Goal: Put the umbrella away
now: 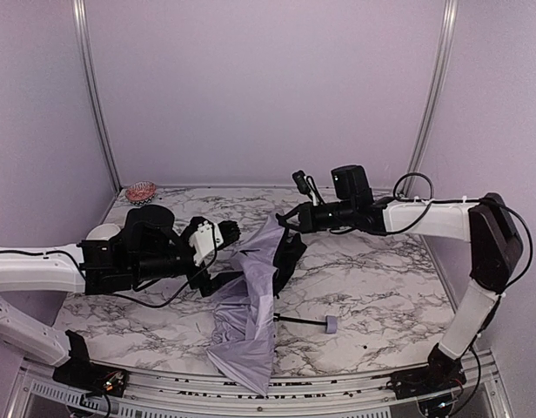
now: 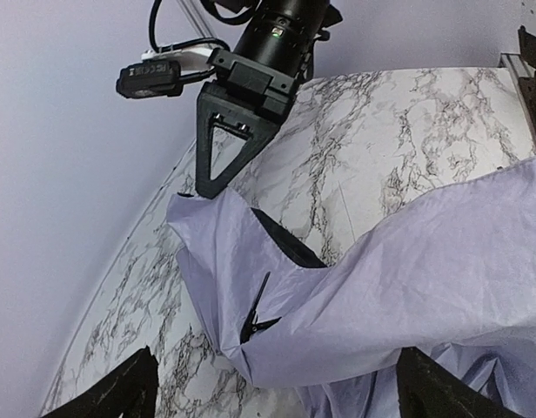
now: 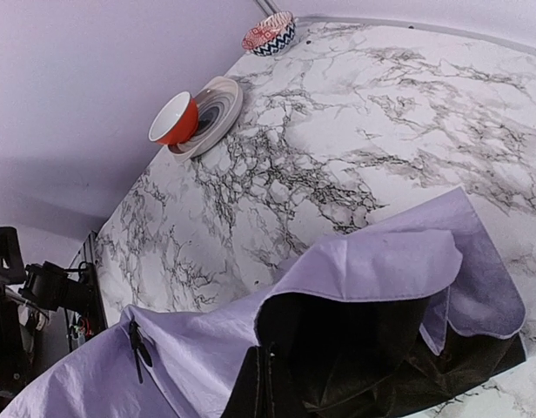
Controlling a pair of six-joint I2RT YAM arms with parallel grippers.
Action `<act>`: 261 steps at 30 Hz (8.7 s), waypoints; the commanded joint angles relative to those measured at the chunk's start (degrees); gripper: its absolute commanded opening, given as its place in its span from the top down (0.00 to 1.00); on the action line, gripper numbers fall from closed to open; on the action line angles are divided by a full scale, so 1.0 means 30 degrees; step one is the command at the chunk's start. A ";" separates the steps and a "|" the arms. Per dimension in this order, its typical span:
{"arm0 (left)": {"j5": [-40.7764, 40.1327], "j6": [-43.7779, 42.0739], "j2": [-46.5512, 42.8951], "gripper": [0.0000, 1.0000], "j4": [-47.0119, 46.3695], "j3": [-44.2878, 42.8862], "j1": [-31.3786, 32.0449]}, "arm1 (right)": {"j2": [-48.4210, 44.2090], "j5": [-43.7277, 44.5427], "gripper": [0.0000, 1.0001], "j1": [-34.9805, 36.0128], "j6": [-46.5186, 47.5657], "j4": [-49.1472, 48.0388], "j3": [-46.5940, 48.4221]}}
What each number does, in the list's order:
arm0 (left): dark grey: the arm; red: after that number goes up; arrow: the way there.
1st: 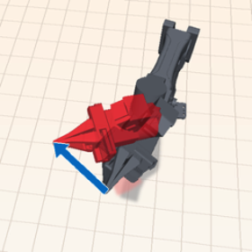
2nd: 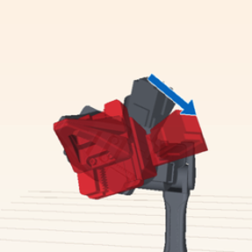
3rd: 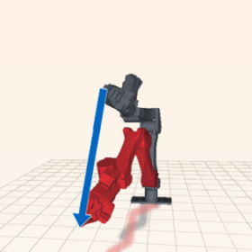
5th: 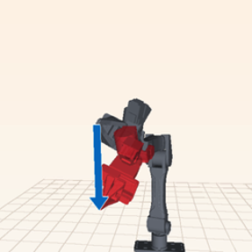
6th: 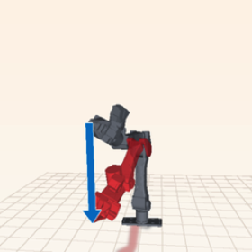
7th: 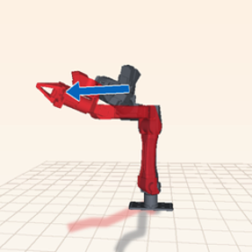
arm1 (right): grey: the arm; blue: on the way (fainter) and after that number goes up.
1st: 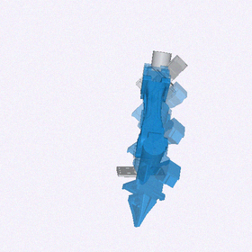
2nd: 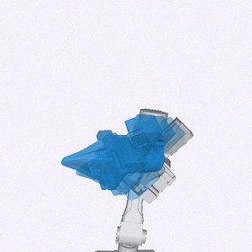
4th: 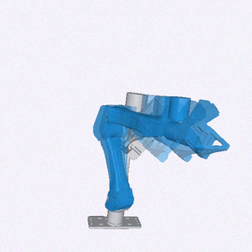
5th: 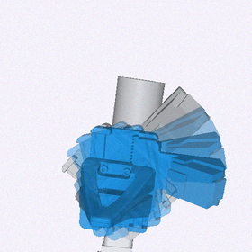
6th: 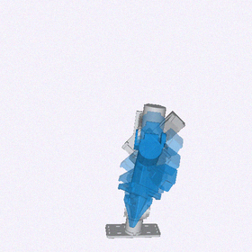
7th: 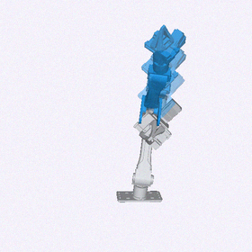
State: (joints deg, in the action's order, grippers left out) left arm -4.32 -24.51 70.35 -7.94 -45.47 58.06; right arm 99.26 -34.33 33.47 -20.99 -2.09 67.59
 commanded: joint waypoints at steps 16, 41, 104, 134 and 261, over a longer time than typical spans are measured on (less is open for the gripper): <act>0.4927 -0.4764 0.6070 0.39 -0.1017 -0.4845 -0.0042 | 0.5430 0.0099 1.00 -0.0708 0.2109 0.0640 0.1716; 0.4909 0.2106 1.3147 1.00 -0.3422 -0.7260 -0.4339 | -0.0067 0.1208 0.42 -0.2608 0.4446 0.4547 0.0816; 0.1140 -0.4724 0.7733 0.72 0.4336 -0.5213 0.0831 | 0.0020 -0.5849 0.93 -0.0713 0.1356 0.1068 -0.1393; 0.6283 -0.2705 0.2566 1.00 -0.0196 -0.1495 -0.0895 | -0.1771 0.7177 0.38 0.1862 2.9084 -0.3258 -0.9619; 0.6763 0.0946 1.0287 1.00 -0.2879 -0.5630 -0.4807 | 0.2017 -1.0018 1.00 0.0506 0.5802 0.3108 0.5264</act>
State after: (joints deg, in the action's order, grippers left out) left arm 11.05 -22.94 104.55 -12.93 -61.01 42.74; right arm 108.75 -59.70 30.15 -7.53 7.09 78.85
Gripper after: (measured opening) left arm 0.005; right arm 0.005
